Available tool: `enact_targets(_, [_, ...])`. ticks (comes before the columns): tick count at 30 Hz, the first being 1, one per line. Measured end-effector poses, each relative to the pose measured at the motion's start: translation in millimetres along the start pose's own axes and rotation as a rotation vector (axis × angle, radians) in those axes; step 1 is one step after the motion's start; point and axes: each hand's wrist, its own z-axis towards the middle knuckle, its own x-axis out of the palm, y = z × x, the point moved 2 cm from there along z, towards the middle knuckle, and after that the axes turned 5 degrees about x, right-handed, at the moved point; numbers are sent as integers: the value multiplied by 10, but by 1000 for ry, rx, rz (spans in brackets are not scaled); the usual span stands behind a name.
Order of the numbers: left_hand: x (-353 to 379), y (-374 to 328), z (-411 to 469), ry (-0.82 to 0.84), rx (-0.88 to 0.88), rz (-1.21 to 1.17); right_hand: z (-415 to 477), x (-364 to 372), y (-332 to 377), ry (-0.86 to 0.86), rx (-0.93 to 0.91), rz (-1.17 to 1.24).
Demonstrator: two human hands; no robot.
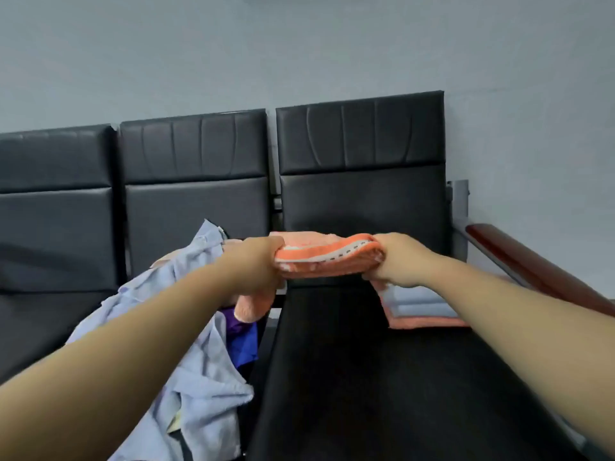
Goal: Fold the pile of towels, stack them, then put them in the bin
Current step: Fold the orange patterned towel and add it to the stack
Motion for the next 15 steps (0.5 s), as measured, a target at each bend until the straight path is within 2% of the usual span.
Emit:
enact_targets(4, [975, 36, -365, 371, 39, -152, -340, 913, -457, 337, 108, -39])
enact_targets(7, [1505, 39, -607, 597, -13, -177, -593, 1350, -632, 506, 229, -17])
enact_targets(9, [1670, 76, -668, 693, -57, -205, -645, 1424, -686, 550, 278, 26])
enact_targets(11, [1690, 105, -649, 688, -64, -288, -590, 1405, -717, 522, 275, 33])
enact_targets(15, [1651, 93, -554, 497, -65, -533, -491, 1388, -615, 369, 203, 14])
